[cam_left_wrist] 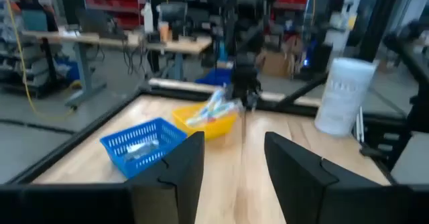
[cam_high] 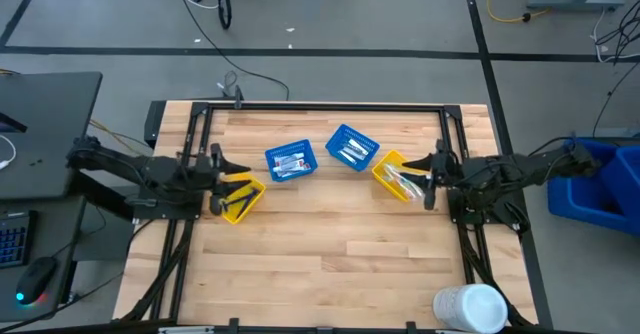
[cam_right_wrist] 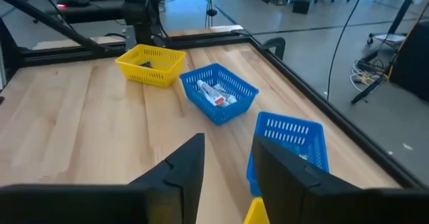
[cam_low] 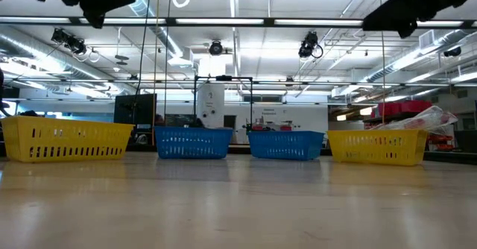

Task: Pick & Place Travel size toiletries
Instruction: Return to Home Position

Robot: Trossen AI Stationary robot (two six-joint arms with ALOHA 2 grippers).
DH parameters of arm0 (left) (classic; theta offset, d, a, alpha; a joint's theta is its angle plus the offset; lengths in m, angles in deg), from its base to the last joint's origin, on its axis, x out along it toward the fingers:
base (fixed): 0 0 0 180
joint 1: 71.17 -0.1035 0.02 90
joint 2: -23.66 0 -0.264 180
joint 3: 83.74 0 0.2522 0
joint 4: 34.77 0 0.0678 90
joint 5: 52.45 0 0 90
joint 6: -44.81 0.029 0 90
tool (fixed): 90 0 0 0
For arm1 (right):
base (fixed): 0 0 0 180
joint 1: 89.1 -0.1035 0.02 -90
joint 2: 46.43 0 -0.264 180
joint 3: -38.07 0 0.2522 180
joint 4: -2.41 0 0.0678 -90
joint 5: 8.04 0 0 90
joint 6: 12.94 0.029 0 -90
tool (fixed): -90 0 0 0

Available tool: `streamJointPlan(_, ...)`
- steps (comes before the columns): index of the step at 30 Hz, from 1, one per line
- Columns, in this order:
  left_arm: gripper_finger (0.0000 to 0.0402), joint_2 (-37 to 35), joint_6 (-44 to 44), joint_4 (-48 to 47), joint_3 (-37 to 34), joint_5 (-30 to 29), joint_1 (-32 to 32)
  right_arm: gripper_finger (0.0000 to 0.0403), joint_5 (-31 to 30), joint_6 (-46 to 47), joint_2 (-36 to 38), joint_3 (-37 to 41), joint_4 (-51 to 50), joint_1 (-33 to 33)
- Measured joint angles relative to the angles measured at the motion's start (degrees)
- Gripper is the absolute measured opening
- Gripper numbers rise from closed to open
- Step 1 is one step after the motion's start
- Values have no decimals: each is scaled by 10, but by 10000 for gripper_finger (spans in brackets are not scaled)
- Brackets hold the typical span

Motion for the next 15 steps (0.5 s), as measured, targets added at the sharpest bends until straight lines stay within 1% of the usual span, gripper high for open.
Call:
streamJointPlan(4,167,-92,18,-10,-41,0,0,128,2,10,49,43,12,0)
streamJointPlan(8,167,-170,43,-31,-63,1,0,122,2,10,100,71,19,0)
streamJointPlan(12,167,-225,43,-82,-69,-2,0,117,24,-5,151,90,21,0)
streamJointPlan(15,167,-248,43,-101,-69,-2,0,113,44,-9,188,109,22,0)
